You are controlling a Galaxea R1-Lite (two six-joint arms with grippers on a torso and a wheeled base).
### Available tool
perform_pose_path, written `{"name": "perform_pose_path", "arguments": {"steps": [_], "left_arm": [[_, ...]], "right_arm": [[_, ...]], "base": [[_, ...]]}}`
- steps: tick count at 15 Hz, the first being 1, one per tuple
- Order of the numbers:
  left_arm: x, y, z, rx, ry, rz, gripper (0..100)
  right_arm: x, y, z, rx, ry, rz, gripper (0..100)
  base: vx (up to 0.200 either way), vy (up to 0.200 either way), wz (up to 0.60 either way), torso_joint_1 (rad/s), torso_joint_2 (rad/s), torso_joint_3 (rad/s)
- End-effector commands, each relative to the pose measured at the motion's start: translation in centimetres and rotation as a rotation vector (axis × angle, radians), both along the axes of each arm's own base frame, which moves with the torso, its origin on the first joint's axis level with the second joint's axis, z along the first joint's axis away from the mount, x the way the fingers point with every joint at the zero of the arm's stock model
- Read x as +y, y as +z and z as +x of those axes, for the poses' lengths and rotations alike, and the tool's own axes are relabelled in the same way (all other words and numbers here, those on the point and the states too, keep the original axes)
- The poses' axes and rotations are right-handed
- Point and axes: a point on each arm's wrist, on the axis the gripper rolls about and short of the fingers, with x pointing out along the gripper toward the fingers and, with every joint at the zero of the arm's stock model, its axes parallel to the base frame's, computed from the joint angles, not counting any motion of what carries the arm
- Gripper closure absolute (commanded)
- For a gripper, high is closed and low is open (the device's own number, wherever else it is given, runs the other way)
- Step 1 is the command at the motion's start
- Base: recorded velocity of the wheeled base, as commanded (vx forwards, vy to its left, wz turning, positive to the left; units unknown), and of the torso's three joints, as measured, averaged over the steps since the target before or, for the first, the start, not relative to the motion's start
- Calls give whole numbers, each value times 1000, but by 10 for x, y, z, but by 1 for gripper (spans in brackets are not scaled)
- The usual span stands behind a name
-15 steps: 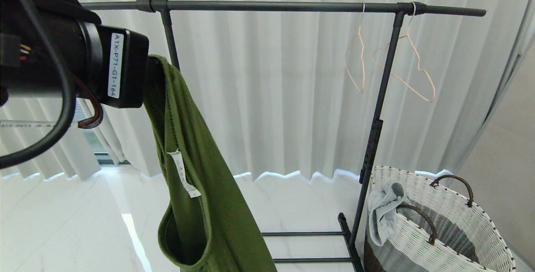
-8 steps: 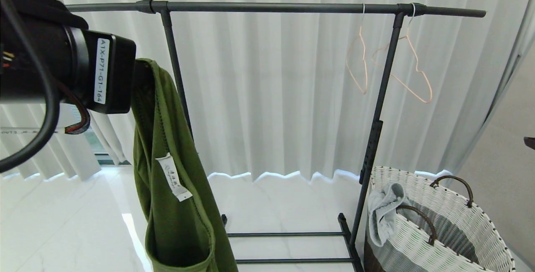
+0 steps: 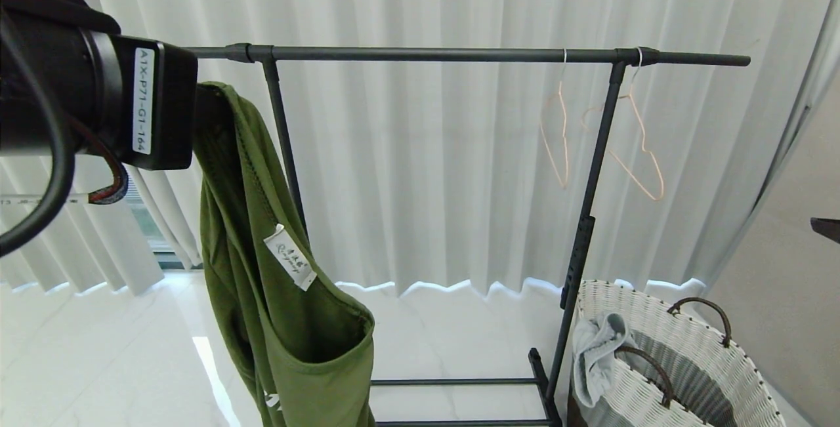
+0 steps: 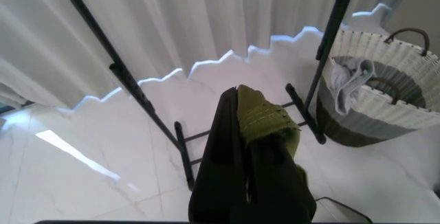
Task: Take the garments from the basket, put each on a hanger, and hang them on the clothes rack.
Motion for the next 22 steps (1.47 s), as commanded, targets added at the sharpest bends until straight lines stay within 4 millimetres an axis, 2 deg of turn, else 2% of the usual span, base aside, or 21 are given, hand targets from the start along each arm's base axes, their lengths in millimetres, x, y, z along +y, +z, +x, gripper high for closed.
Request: {"name": "perform_pose_path", "arguments": {"steps": [1, 11, 15, 22], "left_arm": [[0, -1, 0, -1, 10, 6, 100], [-1, -4, 2, 4, 26, 23, 100], [3, -6, 7, 12, 61, 28, 100], [2, -7, 8, 15, 61, 31, 100]], "right_arm": [[0, -1, 1, 3, 3, 0, 0], [0, -3, 1, 9, 8, 5, 0], [1, -10, 2, 34, 32, 14, 0], [1, -15, 11, 67, 36, 19, 0]], "base": [[0, 0, 0, 178, -481, -305], [0, 0, 0, 202, -500, -298], [0, 0, 0, 59, -121, -69], [200, 0, 0, 7, -5, -5]]}}
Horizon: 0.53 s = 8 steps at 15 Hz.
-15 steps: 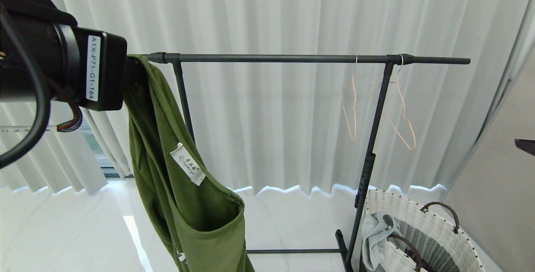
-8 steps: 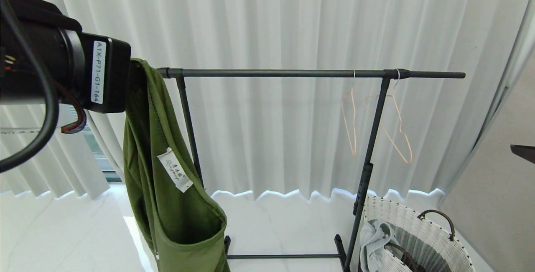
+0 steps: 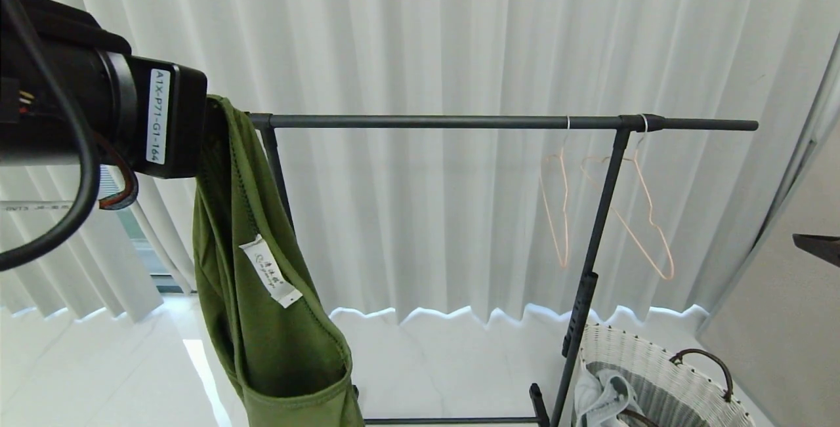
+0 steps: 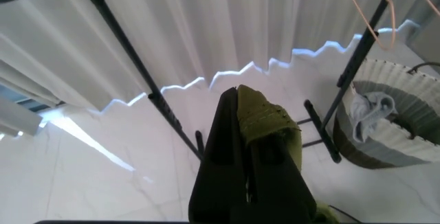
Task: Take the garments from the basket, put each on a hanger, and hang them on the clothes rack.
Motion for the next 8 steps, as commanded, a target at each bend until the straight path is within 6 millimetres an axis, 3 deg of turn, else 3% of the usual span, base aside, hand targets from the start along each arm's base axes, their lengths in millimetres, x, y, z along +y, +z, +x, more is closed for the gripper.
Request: {"name": "perform_pose_path", "arguments": {"steps": [1, 8], "left_arm": [[-1, -1, 1, 4, 1, 4, 100], [-3, -12, 5, 22, 6, 17, 100]], "right_arm": [[0, -3, 5, 18, 0, 3, 0], [-1, -15, 24, 88, -28, 61, 0]], "base": [[200, 0, 0, 2, -2, 2], [200, 0, 0, 2, 6, 2]]}}
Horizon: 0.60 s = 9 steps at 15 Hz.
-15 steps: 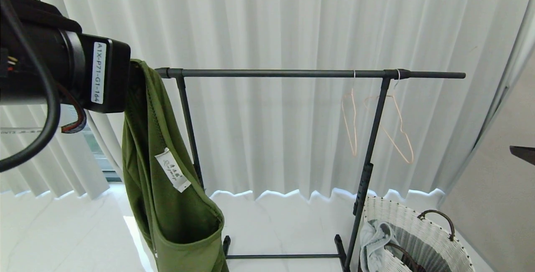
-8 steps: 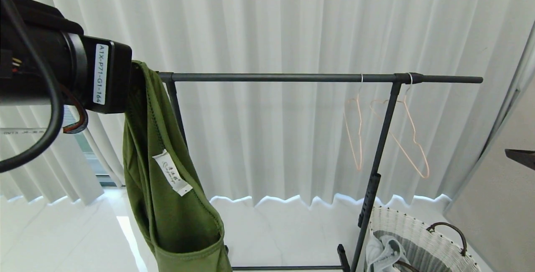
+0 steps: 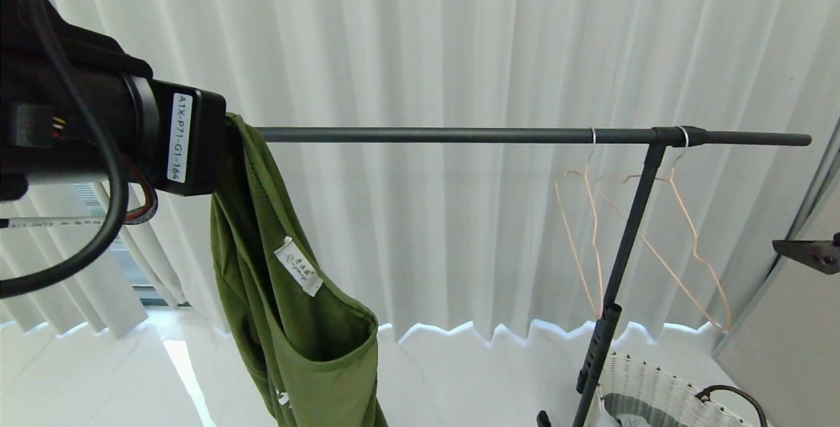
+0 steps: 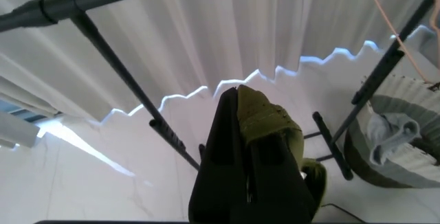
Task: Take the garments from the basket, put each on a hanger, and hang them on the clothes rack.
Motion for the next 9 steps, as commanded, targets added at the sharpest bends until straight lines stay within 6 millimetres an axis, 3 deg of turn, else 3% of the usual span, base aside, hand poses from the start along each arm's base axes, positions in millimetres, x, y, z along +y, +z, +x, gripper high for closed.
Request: {"name": "perform_pose_path", "arguments": {"steps": [1, 9], "left_arm": [[-1, -9, 2, 26, 5, 21, 100], [-6, -46, 9, 46, 7, 36, 100]], "right_arm": [[0, -12, 14, 62, -19, 38, 0], [-3, -72, 80, 194, -69, 105, 0]], "base": [[200, 0, 0, 2, -7, 2], [0, 0, 0, 0, 0, 0]]}}
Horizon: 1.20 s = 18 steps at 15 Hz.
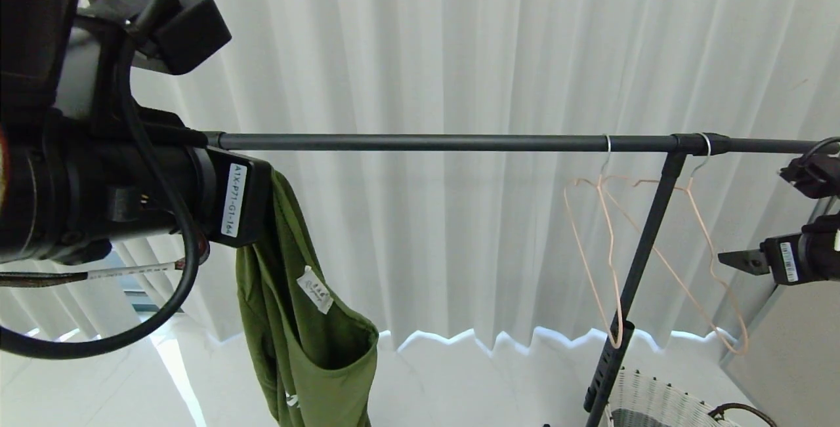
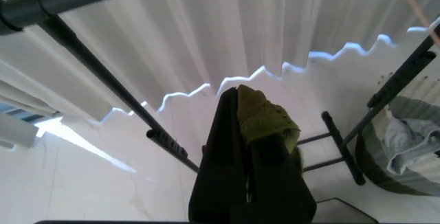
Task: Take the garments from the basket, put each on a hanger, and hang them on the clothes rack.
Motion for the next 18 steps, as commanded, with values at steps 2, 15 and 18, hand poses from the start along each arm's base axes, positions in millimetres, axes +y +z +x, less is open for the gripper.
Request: {"name": "perform_pose_path", "arguments": {"steps": [2, 15, 18], "left_arm": [[1, -21, 4, -5, 16, -8, 100], [1, -33, 7, -14, 20, -8, 100], [1, -33, 7, -14, 20, -8, 100]], "right_arm": [[-2, -36, 38, 60, -1, 6, 0], [-1, -65, 90, 64, -35, 68, 0], [-1, -67, 91, 71, -37, 68, 100]], "base": [[0, 0, 0, 0, 0, 0], [0, 0, 0, 0, 0, 0], [0, 0, 0, 0, 0, 0]]}}
